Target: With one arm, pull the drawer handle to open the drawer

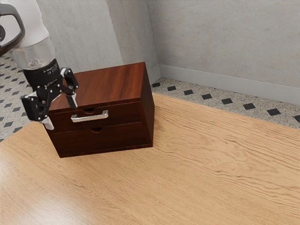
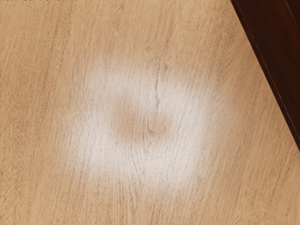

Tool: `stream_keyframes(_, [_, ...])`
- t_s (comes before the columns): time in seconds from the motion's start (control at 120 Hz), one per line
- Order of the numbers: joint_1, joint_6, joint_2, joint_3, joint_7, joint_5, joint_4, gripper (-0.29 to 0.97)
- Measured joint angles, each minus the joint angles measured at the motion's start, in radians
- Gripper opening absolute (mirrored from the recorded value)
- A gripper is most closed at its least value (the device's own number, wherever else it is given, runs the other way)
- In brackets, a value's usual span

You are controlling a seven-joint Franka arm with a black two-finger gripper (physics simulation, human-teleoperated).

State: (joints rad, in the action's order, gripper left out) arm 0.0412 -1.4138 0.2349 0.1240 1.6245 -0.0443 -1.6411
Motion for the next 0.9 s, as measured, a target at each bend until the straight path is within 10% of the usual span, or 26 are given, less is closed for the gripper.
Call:
stream_keyframes(0.433, [0.042,-0.01,-0.011,-0.011,-0.002,-0.051,-0.03,0.68])
stream_keyframes(0.642, [0.44,-0.014,-0.082,-0.26,0.0,0.009,0.017,0.68])
stream_keyframes(0.9, [0.459,-0.238,-0.101,-0.288,0.005,0.023,-0.111,0.68])
